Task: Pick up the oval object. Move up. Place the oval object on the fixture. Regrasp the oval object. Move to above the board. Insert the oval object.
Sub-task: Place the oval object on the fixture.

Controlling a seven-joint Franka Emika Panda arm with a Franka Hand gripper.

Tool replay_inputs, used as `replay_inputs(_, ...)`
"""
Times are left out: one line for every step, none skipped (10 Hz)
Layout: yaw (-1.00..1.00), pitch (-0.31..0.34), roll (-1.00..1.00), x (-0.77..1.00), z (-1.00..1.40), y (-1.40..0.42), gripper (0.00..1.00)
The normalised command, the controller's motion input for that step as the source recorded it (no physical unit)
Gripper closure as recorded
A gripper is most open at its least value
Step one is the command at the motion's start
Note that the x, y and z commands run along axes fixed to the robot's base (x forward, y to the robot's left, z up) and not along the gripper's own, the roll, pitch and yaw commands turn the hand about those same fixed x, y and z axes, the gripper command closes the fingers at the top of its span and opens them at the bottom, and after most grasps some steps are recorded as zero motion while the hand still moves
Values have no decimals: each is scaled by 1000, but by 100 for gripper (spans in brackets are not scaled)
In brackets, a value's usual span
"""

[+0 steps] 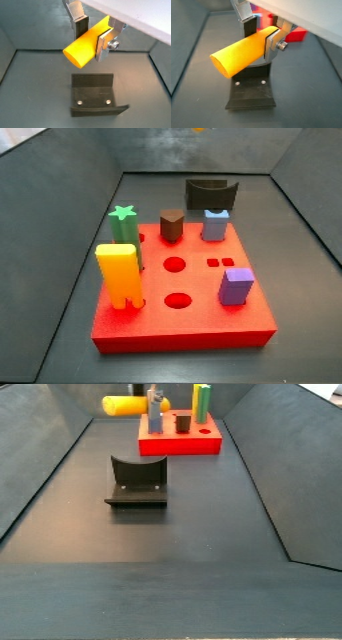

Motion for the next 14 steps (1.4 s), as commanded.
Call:
replay_inputs(1000,67,-96,566,-10,7,100)
replay_inputs(1000,51,-833,263,-157,-424,100)
replay_inputs(1000,71,-958,128,-142,-356,100)
replay_inputs(1000,91,-998,50,-96,-183,100)
replay_inputs(970,119,-1000,-24,-55,-99,100)
replay_inputs(931,171,-1000,-31,-15,-44,100)
replay_inputs(893,224,-1000,-19,-3,-22,100)
replay_inputs(866,268,-1000,-12,-2,-8,100)
replay_inputs(775,415,-1000,13,-14,9,100)
replay_inputs(635,512,-932,30,-20,17,100)
replay_inputs(413,545,-748,54,-17,25,100)
replay_inputs(145,557,-516,89,-20,36,100)
replay_inputs(-12,528,-382,107,-20,35,100)
replay_inputs(-117,463,-296,109,-19,36,100)
